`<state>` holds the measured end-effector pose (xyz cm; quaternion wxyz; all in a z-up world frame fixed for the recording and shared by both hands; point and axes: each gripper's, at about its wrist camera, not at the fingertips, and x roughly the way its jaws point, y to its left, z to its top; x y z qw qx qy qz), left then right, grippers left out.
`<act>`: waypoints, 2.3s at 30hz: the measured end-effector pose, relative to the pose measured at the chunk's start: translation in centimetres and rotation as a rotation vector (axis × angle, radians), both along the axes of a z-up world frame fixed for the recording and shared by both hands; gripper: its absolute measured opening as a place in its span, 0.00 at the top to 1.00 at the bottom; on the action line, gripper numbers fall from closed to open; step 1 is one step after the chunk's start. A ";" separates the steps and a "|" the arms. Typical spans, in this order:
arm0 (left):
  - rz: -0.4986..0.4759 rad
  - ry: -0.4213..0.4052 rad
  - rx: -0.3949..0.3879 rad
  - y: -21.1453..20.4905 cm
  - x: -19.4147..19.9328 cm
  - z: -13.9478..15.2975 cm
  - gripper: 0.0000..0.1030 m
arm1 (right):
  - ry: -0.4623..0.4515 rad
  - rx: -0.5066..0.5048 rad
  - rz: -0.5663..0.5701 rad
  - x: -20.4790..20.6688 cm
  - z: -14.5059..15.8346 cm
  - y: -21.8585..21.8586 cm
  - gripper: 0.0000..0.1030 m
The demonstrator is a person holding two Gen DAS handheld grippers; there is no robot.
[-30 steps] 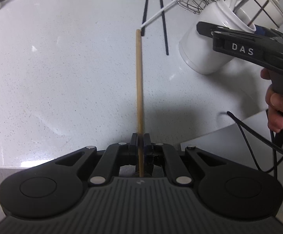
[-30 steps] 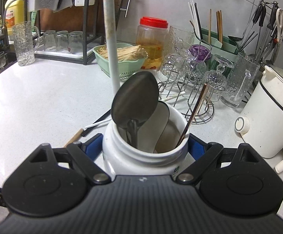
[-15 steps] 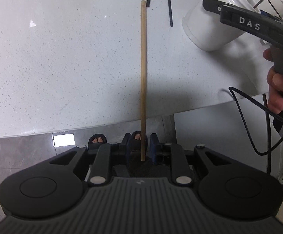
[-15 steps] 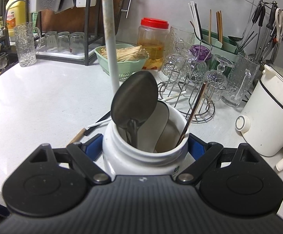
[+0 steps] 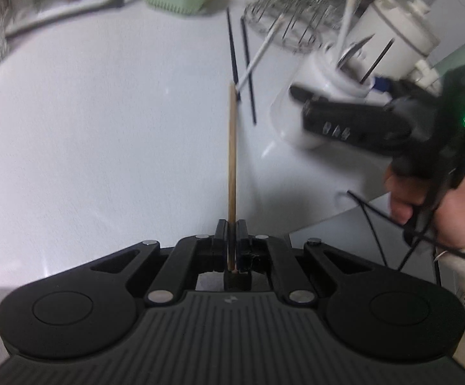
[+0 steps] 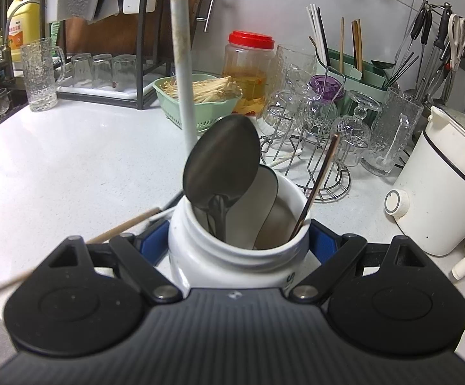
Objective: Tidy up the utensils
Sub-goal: 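Carry the wooden chopstick with the left gripper over the white jar, then lower the wooden chopstick into the jar and open the left gripper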
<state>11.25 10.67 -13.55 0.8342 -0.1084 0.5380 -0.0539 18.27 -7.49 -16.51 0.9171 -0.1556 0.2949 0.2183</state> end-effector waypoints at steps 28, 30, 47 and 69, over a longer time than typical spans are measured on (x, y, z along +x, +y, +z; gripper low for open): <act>-0.163 -0.267 0.078 0.1 6.4 17.4 0.95 | -0.012 0.006 0.009 0.1 -0.1 0.0 0.11; -0.195 -0.256 0.086 0.0 6.8 18.6 0.95 | -0.012 0.006 0.010 0.1 -0.1 0.1 0.11; -0.466 -0.042 0.081 -6.2 10.0 25.9 0.95 | -0.009 0.005 0.033 0.3 -0.1 0.0 0.11; -0.578 0.186 0.204 -12.1 14.4 19.1 0.95 | -0.014 0.025 0.036 0.2 -0.1 -0.2 0.11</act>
